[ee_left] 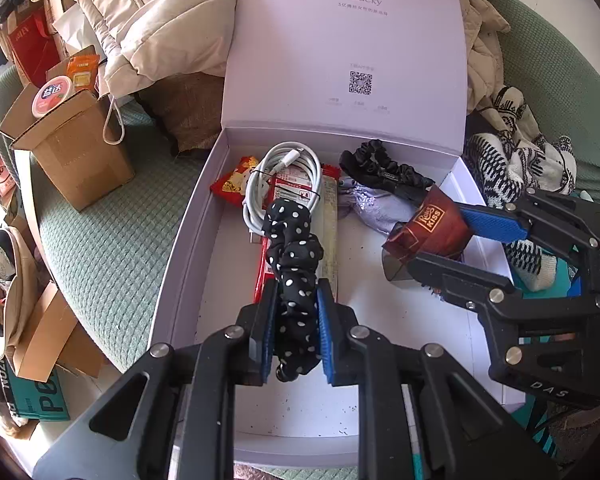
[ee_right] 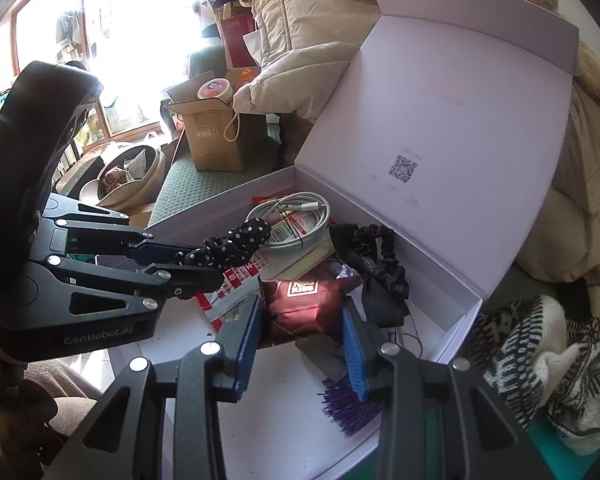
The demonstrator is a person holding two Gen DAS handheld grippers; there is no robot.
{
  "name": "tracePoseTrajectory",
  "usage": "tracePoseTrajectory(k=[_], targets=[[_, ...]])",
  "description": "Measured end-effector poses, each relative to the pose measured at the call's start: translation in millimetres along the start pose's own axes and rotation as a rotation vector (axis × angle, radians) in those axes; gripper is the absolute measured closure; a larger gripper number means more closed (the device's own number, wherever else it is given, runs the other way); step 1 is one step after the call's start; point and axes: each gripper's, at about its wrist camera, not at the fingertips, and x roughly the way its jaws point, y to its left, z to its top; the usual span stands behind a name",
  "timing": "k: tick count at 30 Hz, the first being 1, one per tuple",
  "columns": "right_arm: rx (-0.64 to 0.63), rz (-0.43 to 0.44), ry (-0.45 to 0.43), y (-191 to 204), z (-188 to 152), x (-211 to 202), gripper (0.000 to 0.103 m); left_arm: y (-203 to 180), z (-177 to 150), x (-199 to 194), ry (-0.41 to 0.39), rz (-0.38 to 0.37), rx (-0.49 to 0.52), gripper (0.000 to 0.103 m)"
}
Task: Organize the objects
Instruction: 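Lower the scrunchie onto the cable with left gripper while right lowers the chocolate, then open both grippers and withdraw them up from the box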
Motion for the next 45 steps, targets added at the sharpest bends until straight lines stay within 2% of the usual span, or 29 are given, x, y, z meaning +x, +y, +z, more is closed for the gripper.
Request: tracePoseTrajectory(k=[10, 17, 25, 38, 43, 45], targets=[[-0.045, 0.001, 0.003, -1.5, 13.1, 20.3, 0.064, 14.4, 12.9, 21.8, 0.003, 0.009, -0.002, 0.086], [-0.050, 0.014, 0.035, 1.0, 12.2, 34.1, 0.064, 22.6, 13.0, 40.1, 0.034, -0.010, -0.015, 0.086], [-0.065, 0.020, 0.060, 4.7, 15.0, 42.8, 0.064, 25.6, 14.9, 45.5, 0.035, -0.026, -0.010, 0.086], [-0.064, 0.002, 0.116, 4.0, 16.9, 54.4, 0.061, 28.7, 17.9, 46.3, 0.039, -0.010, -0.007, 0.085], [-0.072, -0.016, 0.135, 6.6, 19.0, 58.0, 0.057, 29.3, 20.4, 43.2, 0.035, 0.000, -0.008, 0.082], [-0.076, -0.025, 0.135, 8.4, 20.2, 58.7, 0.054, 28.3, 23.9, 43.5, 0.034, 0.014, -0.004, 0.074]])
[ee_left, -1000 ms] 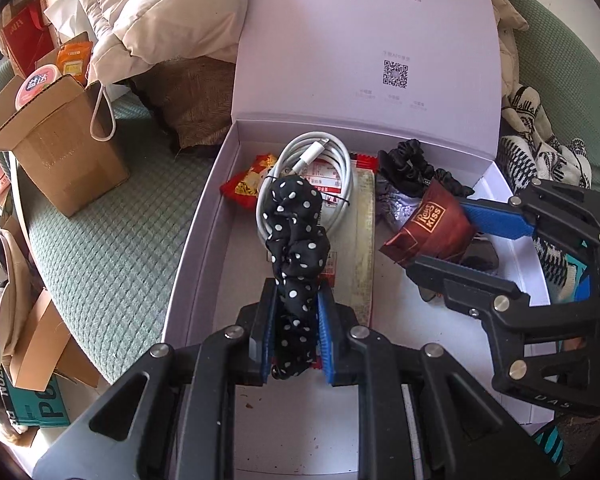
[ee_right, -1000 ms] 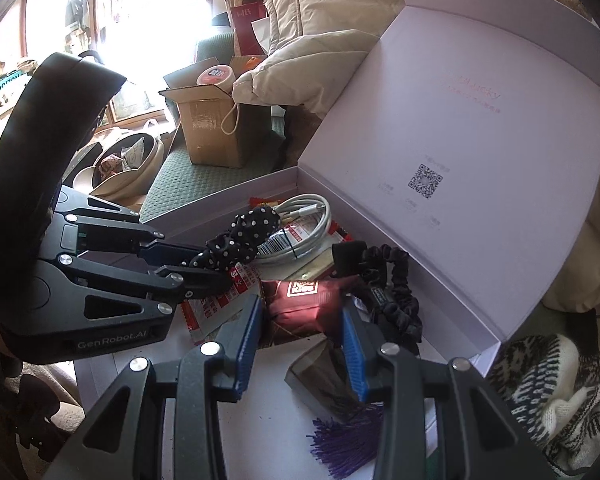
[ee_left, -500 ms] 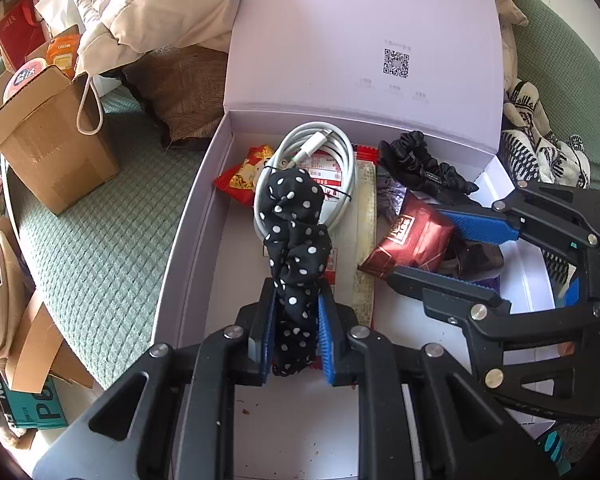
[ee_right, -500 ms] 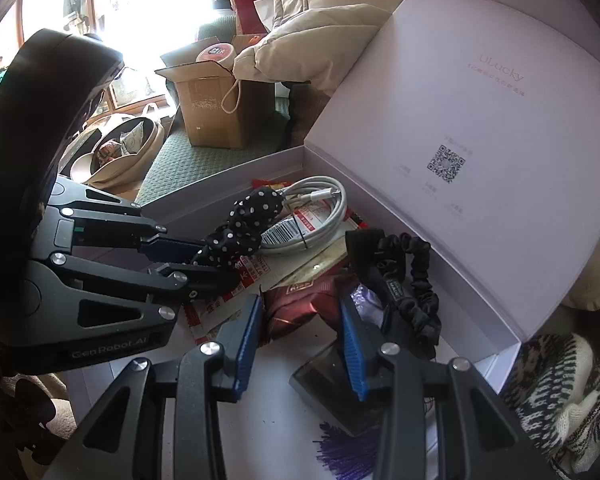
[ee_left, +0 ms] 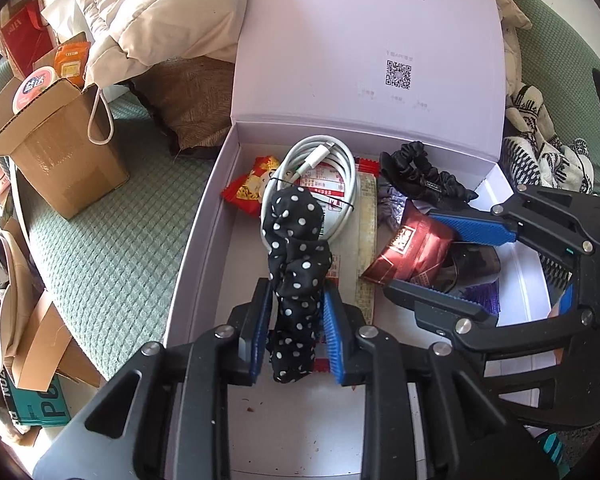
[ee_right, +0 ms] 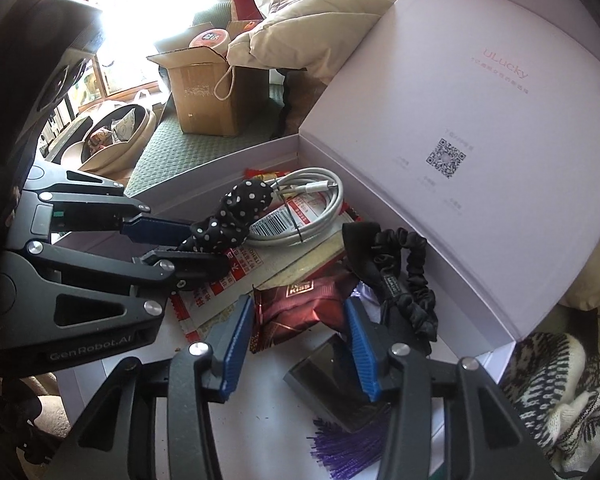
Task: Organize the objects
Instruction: 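Open both grippers and withdraw them up from the box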
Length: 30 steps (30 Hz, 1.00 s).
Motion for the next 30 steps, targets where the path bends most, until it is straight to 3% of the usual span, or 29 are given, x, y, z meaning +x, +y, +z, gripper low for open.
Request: tracePoseTrajectory(k=[8, 12, 25, 30], targets=[[0.003, -0.059, 0.008, -1.5, 0.6, 3.1, 0.051, 4.6, -1.4, -15.0, -0.033, 0.046, -0.005, 0.051], [0.000, -0.072, 0.005, -0.3, -1.2, -3.9, 0.046, 5.3, 0.3, -26.4, -0.048, 0.062, -0.008, 0.047], [0.001, -0.092, -0.069, 5.7, 3.3, -52.4, 0.046, -2.6, -3.0, -94.8, -0.100, 0.090, -0.036, 0.046], [0.007, -0.111, -0.105, 6.8, 4.4, -79.0, 0.046, -3.1, -5.0, -123.8, -0.132, 0.110, -0.051, 0.040]])
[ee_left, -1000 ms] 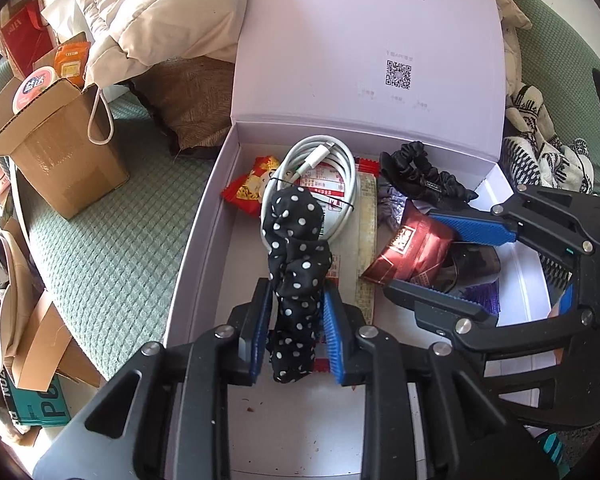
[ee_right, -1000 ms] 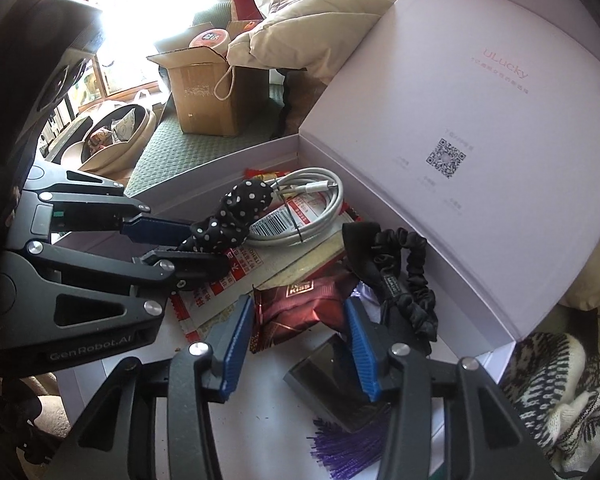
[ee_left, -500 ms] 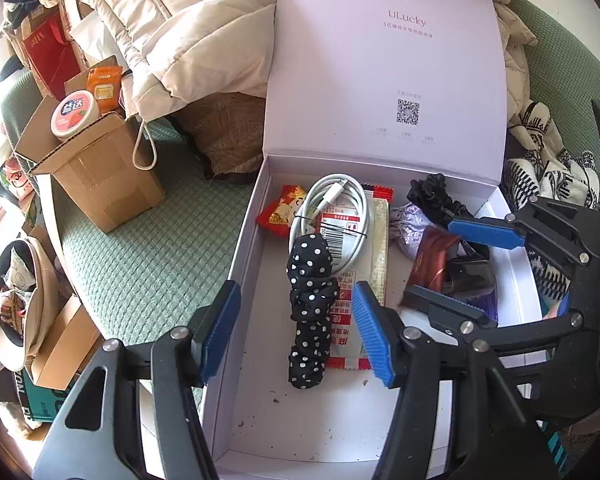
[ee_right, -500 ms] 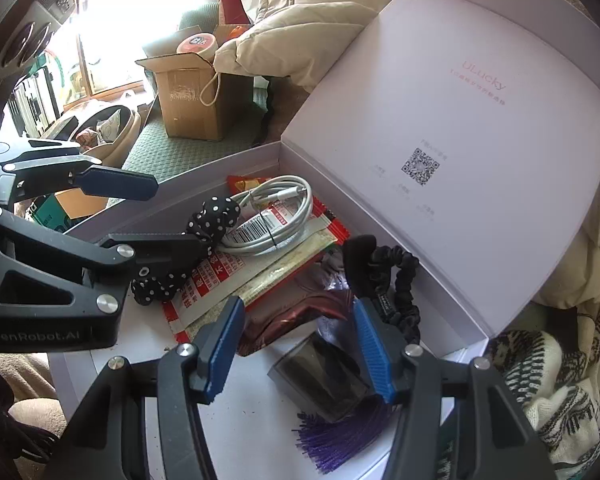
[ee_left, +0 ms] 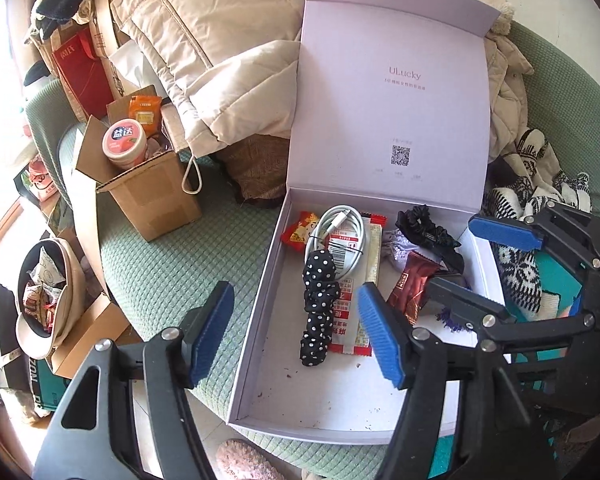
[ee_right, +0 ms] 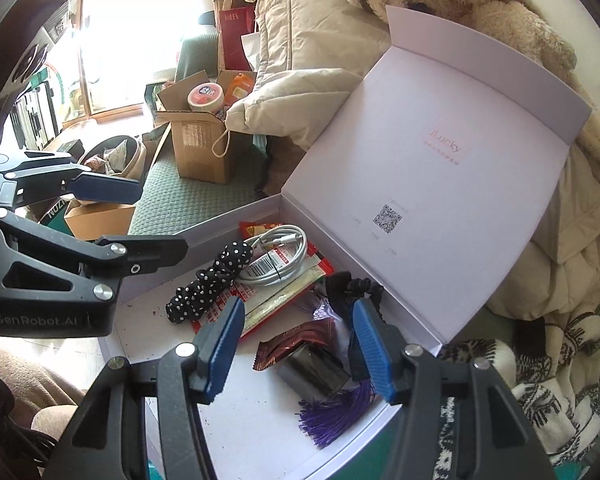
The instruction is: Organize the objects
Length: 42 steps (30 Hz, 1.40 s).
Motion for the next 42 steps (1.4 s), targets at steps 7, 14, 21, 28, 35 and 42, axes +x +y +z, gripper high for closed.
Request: tracePoseTrajectory(k=[7, 14, 21, 28, 35, 42], targets=[[0.020, -0.018, -0.042, -0.2, 6.4, -33.6, 0.046, -3.1, 0.0, -40.4, -0.050, 0.015, -0.011, 0.037], [0.051, -0.050, -0.091, -0.1, 7.0, -74.7, 0.039, -8.5, -3.6, -82.5, -0.098, 0.033, -0.022, 0.032], [0.078, -0.074, -0.132, 1.2, 0.5, -113.9, 0.034, -16.9, -13.5, -125.6, -0.134, 0.057, -0.042, 0.028], [0.113, -0.097, -0.143, 4.1, -14.0, -145.1, 0.031, -30.3, -32.9, -157.3, -0.146, 0.072, -0.050, 0.025], [0.146, -0.100, -0.147, 9.5, -31.8, -165.0, 0.031, -41.0, -55.8, -182.7, -0.149, 0.089, -0.064, 0.025], [0.161, -0.107, -0.127, 19.8, -50.8, -176.3, 0.031, -46.2, -80.4, -196.1, -0.120, 0.114, -0.090, 0.025]])
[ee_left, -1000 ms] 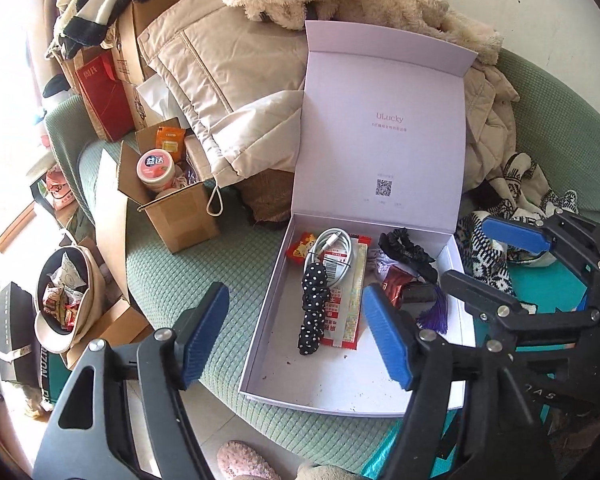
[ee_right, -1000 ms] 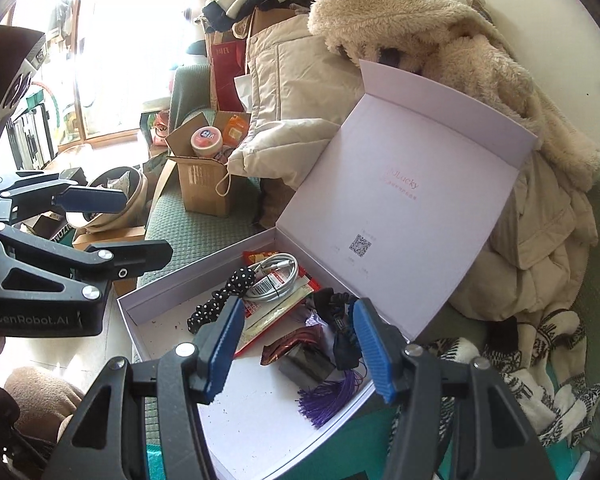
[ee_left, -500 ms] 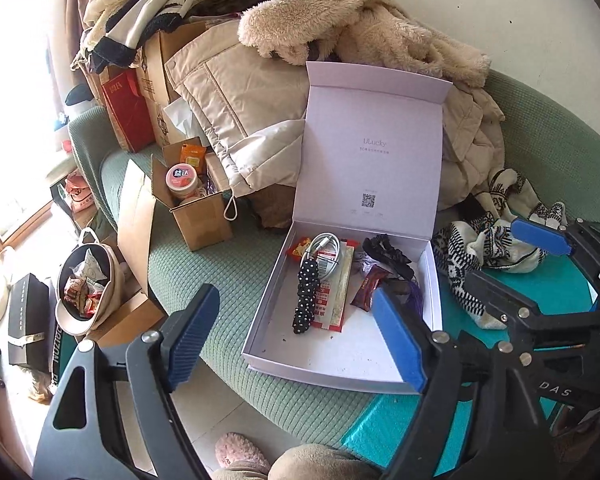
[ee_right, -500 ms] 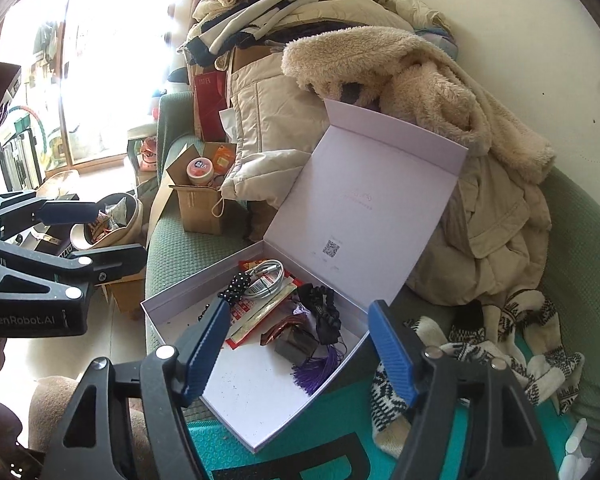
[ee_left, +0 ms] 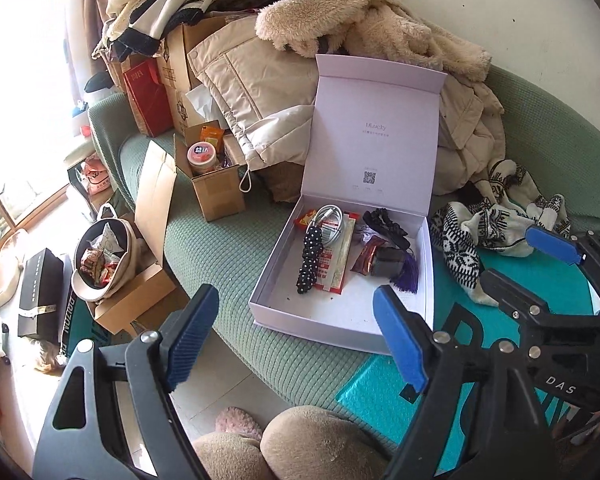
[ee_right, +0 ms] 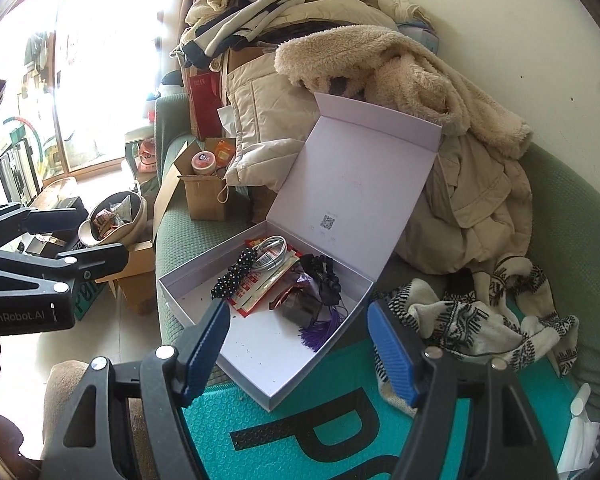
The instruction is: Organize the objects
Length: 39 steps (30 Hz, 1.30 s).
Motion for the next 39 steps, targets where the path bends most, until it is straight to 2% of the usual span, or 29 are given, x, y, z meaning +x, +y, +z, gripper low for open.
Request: tracePoseTrajectory(k=[4, 15, 27, 39], targets=[[0.016, 0.007, 0.020, 3.2, -11.6, -2.9, 0.031, -2.3, -12.3, -6.0, 0.006, 0.017, 0.002, 0.025], [0.031, 0.013, 0.048, 8.4, -29.2, -9.6, 0.031, -4.2, -32.2, -12.8, 0.040, 0.000, -0.004, 0.025], [0.040, 0.003, 0.056, 6.4, -32.9, -14.8, 0.031, -5.6, -34.5, -15.7, 0.051, -0.034, -0.008, 0.025], [0.042, 0.004, 0.048, 5.3, -31.4, -17.9, 0.031, -5.7, -33.1, -17.3, 0.052, -0.031, -0.006, 0.025]])
